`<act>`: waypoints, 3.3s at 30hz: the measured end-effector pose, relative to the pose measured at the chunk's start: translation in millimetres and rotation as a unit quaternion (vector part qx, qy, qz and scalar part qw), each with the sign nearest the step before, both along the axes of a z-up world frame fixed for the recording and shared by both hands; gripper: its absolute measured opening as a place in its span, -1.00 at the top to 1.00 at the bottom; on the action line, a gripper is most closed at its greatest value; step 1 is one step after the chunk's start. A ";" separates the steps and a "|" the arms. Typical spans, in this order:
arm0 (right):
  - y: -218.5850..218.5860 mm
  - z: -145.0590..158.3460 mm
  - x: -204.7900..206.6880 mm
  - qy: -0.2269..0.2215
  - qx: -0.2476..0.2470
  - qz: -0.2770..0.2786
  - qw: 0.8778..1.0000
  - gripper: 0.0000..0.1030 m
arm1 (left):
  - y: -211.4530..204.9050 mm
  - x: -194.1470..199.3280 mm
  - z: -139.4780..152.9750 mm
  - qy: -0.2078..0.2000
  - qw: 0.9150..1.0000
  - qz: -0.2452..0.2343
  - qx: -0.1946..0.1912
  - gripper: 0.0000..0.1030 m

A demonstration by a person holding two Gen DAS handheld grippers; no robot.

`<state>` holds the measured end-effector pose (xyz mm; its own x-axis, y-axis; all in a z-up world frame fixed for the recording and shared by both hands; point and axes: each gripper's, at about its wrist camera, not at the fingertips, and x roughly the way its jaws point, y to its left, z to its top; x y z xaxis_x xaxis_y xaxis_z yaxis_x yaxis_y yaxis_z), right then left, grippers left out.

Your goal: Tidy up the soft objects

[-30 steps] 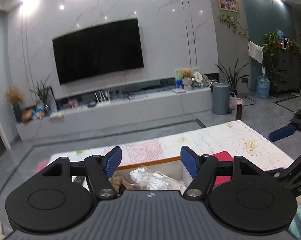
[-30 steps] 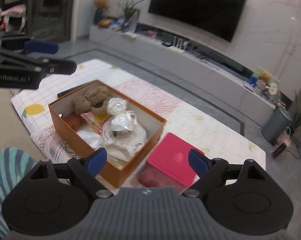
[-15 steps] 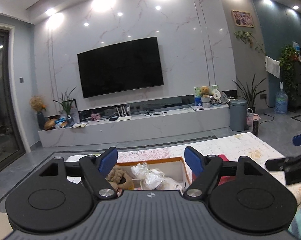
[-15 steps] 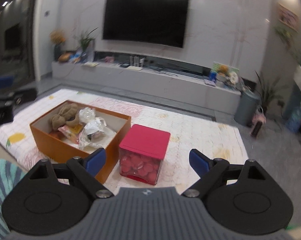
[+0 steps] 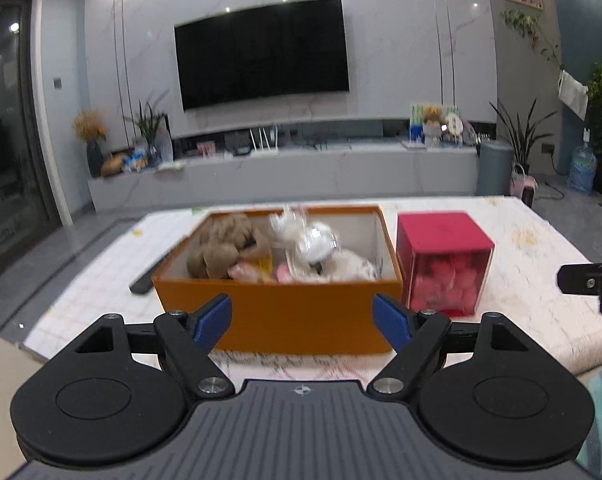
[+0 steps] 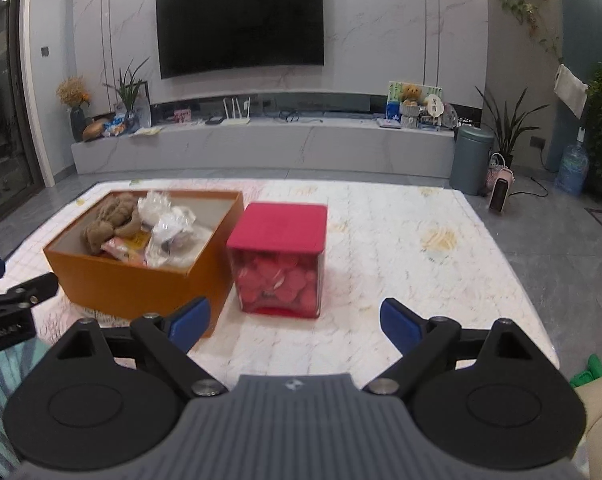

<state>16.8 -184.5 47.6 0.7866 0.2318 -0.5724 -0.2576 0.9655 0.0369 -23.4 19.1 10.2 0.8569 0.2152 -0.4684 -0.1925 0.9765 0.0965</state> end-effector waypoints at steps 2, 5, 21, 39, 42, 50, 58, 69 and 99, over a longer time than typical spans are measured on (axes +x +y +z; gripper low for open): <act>6.3 -7.9 -3.2 0.002 -0.004 0.001 1.000 -0.76 | 1.8 -2.2 -4.5 0.007 1.000 0.000 -0.007 -0.82; 15.7 -17.6 -7.5 0.006 -0.005 0.011 1.000 -0.76 | 2.5 -5.4 -11.9 0.016 1.000 0.002 -0.010 -0.82; 25.4 -32.6 -13.8 0.018 -0.015 0.027 0.999 -0.76 | -4.9 -9.1 -23.9 0.034 0.999 -0.001 -0.015 -0.82; 28.3 -31.3 -17.6 0.016 -0.016 0.032 0.999 -0.76 | 2.9 -11.2 -25.2 0.034 0.999 0.003 -0.019 -0.82; 28.3 -31.2 -17.2 0.016 -0.016 0.032 0.999 -0.76 | 2.8 -10.8 -25.4 0.034 0.999 0.003 -0.019 -0.82; 28.9 -31.0 -18.1 0.015 -0.017 0.031 0.999 -0.76 | 2.9 -11.0 -24.8 0.034 0.999 0.002 -0.021 -0.82; 28.9 -30.9 -18.8 0.014 -0.017 0.033 0.999 -0.83 | 2.7 -12.1 -24.5 0.036 0.999 0.002 -0.023 -0.82; 28.5 -30.8 -18.9 0.014 -0.017 0.033 0.999 -0.83 | 2.2 -12.9 -24.8 0.035 0.999 0.002 -0.025 -0.82; 31.3 -34.1 -24.0 0.020 -0.018 0.042 0.999 -0.84 | 2.0 -17.7 -24.8 0.037 0.999 0.004 -0.030 -0.82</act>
